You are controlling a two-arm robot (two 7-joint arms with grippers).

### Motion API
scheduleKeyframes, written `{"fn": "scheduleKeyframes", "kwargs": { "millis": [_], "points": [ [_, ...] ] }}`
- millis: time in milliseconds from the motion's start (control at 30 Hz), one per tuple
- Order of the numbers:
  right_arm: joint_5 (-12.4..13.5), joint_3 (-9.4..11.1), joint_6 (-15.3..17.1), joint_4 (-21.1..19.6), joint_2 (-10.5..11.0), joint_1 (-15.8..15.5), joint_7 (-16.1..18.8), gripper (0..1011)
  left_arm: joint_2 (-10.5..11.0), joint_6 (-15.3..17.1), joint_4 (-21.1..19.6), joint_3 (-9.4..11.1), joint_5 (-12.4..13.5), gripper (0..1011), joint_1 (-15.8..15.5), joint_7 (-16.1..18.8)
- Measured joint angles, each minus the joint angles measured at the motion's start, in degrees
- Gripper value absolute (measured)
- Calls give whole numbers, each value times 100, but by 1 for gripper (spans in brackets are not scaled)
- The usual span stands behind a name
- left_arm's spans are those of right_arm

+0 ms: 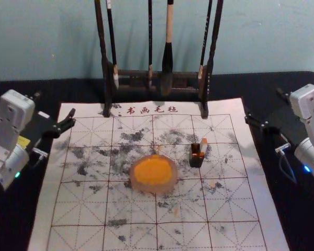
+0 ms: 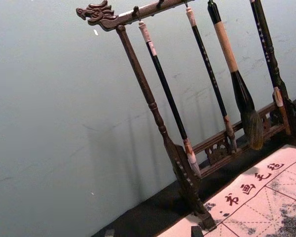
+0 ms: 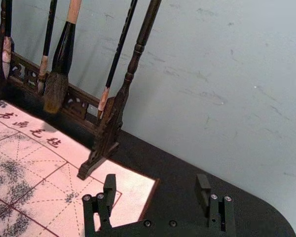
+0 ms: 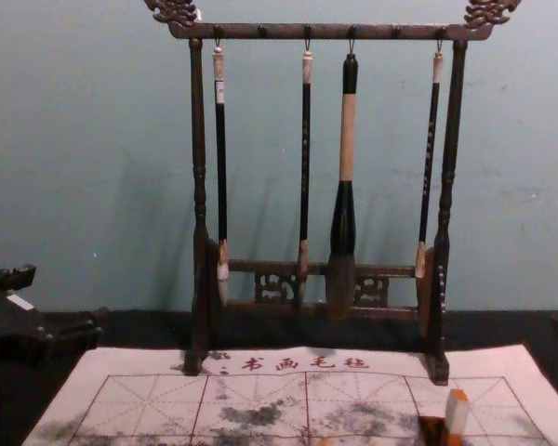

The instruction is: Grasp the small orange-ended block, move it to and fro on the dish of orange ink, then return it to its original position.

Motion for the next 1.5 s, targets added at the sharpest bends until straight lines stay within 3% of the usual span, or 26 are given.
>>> {"fn": "scheduleKeyframes", "kwargs": {
  "millis": [600,767,1167,1500],
  "points": [
    [0,0,0,0,0,0,0,1003,0,0,0,0,0,1001,0,0],
    [108,90,109,-154,17,-134,168,1002,0,0,0,0,0,1001,0,0],
    [907,364,1212,-1258,234,-970,795,1003,0,0,0,0,0,1001,0,0],
    [1139,356,1652,-1755,216,-1266,1202,1003,0,0,0,0,0,1001,0,0]
  ]
}}
